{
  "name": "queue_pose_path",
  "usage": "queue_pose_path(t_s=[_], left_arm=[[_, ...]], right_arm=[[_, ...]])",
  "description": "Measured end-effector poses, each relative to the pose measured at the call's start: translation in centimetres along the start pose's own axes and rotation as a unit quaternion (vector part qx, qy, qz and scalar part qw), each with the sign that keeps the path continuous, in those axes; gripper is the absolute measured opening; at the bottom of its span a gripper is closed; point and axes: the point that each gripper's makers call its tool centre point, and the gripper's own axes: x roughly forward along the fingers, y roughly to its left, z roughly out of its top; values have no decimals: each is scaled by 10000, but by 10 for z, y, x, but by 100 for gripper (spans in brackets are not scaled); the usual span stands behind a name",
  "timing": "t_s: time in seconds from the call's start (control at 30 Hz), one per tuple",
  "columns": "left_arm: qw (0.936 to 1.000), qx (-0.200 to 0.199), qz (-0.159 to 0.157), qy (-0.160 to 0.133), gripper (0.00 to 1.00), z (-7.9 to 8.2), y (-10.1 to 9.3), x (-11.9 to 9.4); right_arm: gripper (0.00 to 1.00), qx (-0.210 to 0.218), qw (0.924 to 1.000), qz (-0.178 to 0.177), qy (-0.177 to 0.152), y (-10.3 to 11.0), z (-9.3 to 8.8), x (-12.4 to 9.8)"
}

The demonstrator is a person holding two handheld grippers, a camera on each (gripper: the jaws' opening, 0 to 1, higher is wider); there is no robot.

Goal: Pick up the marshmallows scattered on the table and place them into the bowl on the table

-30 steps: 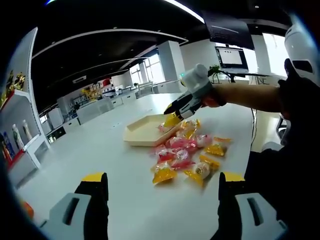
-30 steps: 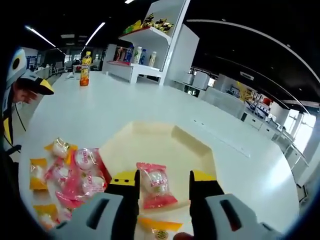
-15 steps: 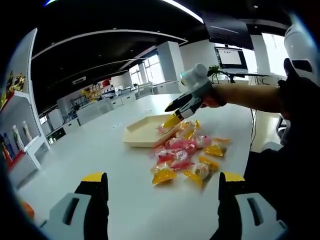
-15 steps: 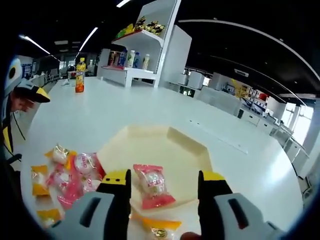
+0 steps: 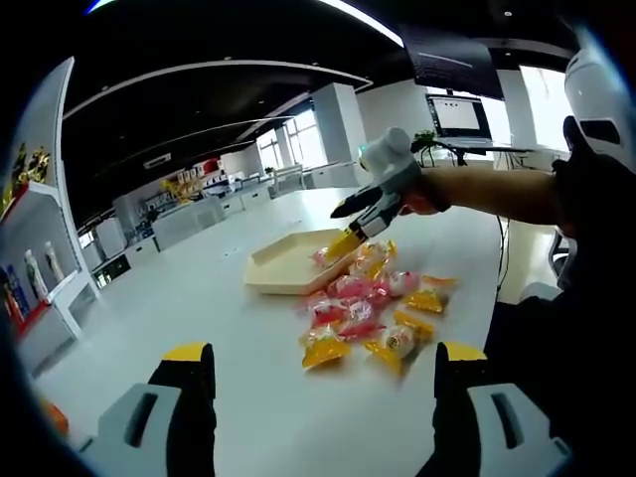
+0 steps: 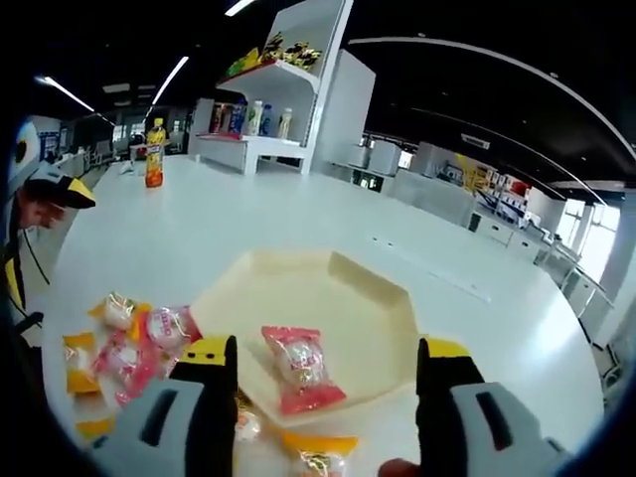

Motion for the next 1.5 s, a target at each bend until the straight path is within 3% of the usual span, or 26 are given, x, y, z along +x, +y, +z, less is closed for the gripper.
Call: queue_pose_path(t_s=[0.17,0.23,0.77,1.03,1.5], left_arm=[[10000,6,1,-2,91,0,0,0],[10000,-2,4,0,91,0,0,0],[10000,-8,21,-2,91,-1,1,-2],[10000,-8,28,2,91,-2,1,-3],[10000,-7,28,-21,91,-1,-1,-4]], right_arm=[[86,-9,10000,-44,61,-1,-3,0],[97,14,9999,-115,116,-4,-5,1],[97,-24,9998,-131,178,-3,-8,-1],[97,47,9999,-97,14,-7,-2,-14],[97,133,9990,75,-418,2,7,-65]])
